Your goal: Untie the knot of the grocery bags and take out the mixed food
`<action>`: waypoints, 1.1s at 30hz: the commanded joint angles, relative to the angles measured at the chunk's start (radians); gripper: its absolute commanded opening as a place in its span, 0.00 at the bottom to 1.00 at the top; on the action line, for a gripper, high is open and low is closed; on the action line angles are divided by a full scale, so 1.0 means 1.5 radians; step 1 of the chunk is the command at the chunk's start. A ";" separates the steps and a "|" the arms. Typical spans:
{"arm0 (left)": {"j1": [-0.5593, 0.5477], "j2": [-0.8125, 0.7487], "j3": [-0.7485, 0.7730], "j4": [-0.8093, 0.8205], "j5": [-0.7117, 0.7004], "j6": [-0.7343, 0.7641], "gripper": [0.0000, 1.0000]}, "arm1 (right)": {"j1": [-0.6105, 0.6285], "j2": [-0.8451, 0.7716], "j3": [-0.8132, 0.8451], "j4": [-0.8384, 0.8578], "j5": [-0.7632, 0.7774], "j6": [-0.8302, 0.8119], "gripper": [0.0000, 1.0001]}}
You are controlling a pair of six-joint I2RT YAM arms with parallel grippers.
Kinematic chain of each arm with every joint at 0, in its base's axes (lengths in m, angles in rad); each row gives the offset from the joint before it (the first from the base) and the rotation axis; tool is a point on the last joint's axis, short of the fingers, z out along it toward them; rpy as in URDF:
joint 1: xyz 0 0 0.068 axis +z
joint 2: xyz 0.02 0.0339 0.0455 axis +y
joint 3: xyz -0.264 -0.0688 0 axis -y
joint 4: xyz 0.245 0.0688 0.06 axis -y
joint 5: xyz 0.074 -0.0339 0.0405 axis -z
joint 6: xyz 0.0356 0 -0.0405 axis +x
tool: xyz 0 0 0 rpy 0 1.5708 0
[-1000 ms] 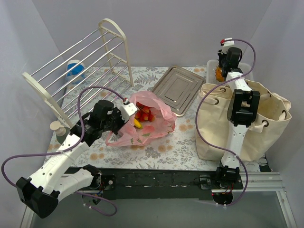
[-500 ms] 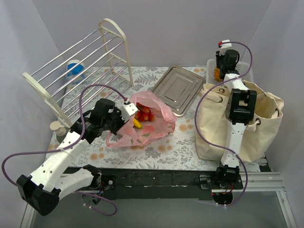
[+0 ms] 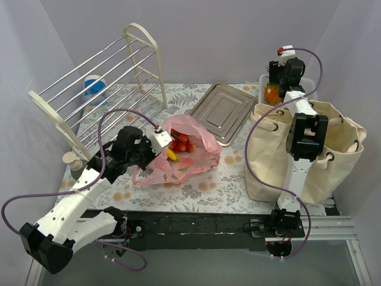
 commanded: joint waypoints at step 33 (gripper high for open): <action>0.002 0.014 -0.039 0.178 0.014 -0.199 0.00 | 0.514 -0.583 -0.418 -0.326 -0.605 -0.489 0.37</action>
